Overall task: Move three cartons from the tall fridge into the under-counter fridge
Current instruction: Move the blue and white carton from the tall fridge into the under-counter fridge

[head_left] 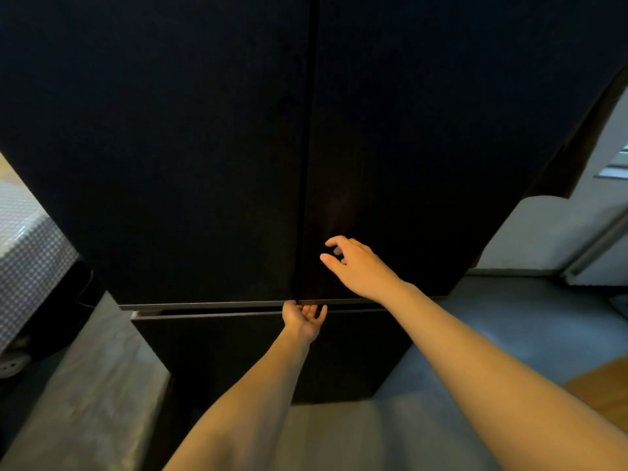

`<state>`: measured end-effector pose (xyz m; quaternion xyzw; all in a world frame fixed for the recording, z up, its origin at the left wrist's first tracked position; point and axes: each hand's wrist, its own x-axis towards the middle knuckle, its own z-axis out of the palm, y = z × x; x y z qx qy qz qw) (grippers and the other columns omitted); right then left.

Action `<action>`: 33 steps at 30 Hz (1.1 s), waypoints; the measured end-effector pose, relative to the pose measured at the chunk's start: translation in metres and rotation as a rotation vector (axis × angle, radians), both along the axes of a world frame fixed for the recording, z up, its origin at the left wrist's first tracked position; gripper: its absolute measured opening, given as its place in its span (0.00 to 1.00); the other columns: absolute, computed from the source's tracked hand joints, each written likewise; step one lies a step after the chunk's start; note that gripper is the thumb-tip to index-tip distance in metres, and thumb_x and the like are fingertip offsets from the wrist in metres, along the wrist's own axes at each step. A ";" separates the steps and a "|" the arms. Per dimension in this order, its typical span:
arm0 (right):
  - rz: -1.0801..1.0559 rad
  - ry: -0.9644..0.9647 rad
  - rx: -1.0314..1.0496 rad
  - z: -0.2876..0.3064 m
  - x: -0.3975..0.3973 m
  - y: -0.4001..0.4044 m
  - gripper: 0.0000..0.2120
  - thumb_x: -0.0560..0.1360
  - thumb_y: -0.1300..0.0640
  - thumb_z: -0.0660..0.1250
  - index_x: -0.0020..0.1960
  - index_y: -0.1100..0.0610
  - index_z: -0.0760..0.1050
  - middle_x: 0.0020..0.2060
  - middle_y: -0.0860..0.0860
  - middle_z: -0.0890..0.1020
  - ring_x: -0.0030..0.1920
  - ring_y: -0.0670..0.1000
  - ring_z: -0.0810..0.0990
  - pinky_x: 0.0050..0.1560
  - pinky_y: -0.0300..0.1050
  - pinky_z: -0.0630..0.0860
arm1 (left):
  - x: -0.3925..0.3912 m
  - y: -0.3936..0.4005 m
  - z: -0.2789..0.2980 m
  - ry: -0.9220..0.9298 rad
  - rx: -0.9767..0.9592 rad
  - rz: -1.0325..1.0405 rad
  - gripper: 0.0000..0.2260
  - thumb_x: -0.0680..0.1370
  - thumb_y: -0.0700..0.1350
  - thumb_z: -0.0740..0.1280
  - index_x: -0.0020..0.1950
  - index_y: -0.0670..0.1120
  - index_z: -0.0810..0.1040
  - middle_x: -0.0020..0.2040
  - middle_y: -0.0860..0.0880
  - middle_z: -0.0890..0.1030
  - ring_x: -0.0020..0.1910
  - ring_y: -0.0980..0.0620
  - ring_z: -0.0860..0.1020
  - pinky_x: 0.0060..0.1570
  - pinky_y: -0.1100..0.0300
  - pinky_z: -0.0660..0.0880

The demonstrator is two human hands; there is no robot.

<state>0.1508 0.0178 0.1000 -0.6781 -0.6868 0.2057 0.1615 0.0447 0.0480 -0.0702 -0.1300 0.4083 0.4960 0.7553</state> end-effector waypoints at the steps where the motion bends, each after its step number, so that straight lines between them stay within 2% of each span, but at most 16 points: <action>1: -0.001 0.003 -0.004 -0.001 -0.002 -0.001 0.23 0.84 0.45 0.60 0.77 0.49 0.65 0.72 0.50 0.72 0.68 0.51 0.74 0.66 0.52 0.76 | 0.001 -0.001 0.000 0.001 -0.001 0.003 0.19 0.87 0.47 0.54 0.74 0.41 0.70 0.72 0.39 0.75 0.74 0.42 0.72 0.75 0.41 0.68; 4: 0.002 0.011 -0.016 -0.006 -0.008 -0.003 0.24 0.84 0.45 0.60 0.78 0.48 0.64 0.73 0.50 0.71 0.69 0.51 0.74 0.67 0.51 0.75 | 0.000 -0.001 -0.001 0.025 0.015 -0.026 0.18 0.87 0.47 0.56 0.72 0.41 0.73 0.65 0.41 0.80 0.70 0.44 0.76 0.72 0.42 0.71; 7: 0.010 0.032 -0.025 -0.011 -0.011 -0.007 0.24 0.84 0.45 0.60 0.78 0.48 0.64 0.73 0.50 0.71 0.69 0.51 0.74 0.67 0.52 0.75 | -0.001 -0.005 0.000 0.046 0.020 -0.070 0.18 0.87 0.49 0.58 0.72 0.42 0.74 0.66 0.41 0.80 0.68 0.45 0.78 0.70 0.44 0.74; 11: -0.025 -0.011 0.004 -0.016 -0.015 -0.014 0.21 0.84 0.42 0.59 0.73 0.49 0.69 0.68 0.49 0.76 0.64 0.50 0.77 0.62 0.49 0.77 | -0.001 -0.019 0.000 0.095 0.028 -0.108 0.16 0.85 0.51 0.63 0.68 0.43 0.76 0.56 0.42 0.82 0.58 0.46 0.81 0.63 0.44 0.79; 16: -0.107 -0.115 0.064 -0.017 -0.019 -0.032 0.23 0.81 0.34 0.57 0.60 0.50 0.78 0.51 0.46 0.81 0.51 0.48 0.81 0.48 0.46 0.76 | 0.000 -0.044 -0.003 0.090 0.038 -0.129 0.17 0.85 0.51 0.62 0.70 0.43 0.76 0.64 0.41 0.81 0.62 0.45 0.81 0.65 0.45 0.78; 20: -0.138 -0.121 0.091 -0.012 -0.022 -0.054 0.25 0.80 0.32 0.58 0.45 0.53 0.78 0.37 0.48 0.80 0.38 0.47 0.80 0.38 0.43 0.73 | 0.003 -0.070 -0.004 0.078 0.039 -0.127 0.16 0.85 0.51 0.63 0.69 0.43 0.76 0.64 0.40 0.81 0.60 0.45 0.81 0.66 0.44 0.77; 22: -0.150 -0.121 0.076 -0.008 -0.021 -0.067 0.27 0.79 0.32 0.59 0.41 0.55 0.77 0.35 0.50 0.80 0.34 0.48 0.79 0.35 0.43 0.74 | 0.006 -0.086 -0.004 0.064 0.038 -0.136 0.15 0.85 0.50 0.63 0.65 0.43 0.77 0.62 0.39 0.81 0.62 0.44 0.81 0.67 0.42 0.76; 25: -0.176 -0.150 0.072 -0.003 -0.013 -0.089 0.27 0.79 0.32 0.60 0.39 0.56 0.74 0.34 0.51 0.79 0.31 0.48 0.76 0.31 0.41 0.68 | 0.012 -0.119 -0.004 0.057 0.039 -0.172 0.10 0.84 0.49 0.65 0.57 0.43 0.78 0.65 0.38 0.79 0.67 0.43 0.79 0.69 0.39 0.75; 26: -0.185 -0.168 0.072 -0.001 -0.008 -0.098 0.27 0.79 0.33 0.60 0.38 0.56 0.73 0.34 0.51 0.78 0.30 0.48 0.75 0.31 0.41 0.67 | 0.013 -0.132 -0.005 0.066 0.044 -0.199 0.10 0.83 0.49 0.66 0.57 0.43 0.78 0.66 0.38 0.79 0.68 0.42 0.78 0.69 0.39 0.74; 29: -0.195 -0.191 0.083 -0.001 0.006 -0.124 0.25 0.80 0.35 0.61 0.36 0.54 0.71 0.32 0.50 0.77 0.29 0.47 0.74 0.30 0.41 0.66 | 0.014 -0.165 -0.006 0.143 0.075 -0.320 0.17 0.81 0.48 0.70 0.69 0.44 0.76 0.70 0.40 0.77 0.74 0.42 0.72 0.72 0.39 0.71; 33: -0.224 -0.168 0.120 -0.004 0.032 -0.167 0.23 0.80 0.35 0.62 0.36 0.52 0.70 0.32 0.48 0.76 0.28 0.47 0.74 0.27 0.41 0.63 | 0.022 -0.198 0.013 0.442 0.176 -0.377 0.25 0.83 0.50 0.67 0.79 0.49 0.67 0.79 0.42 0.67 0.80 0.41 0.64 0.74 0.38 0.66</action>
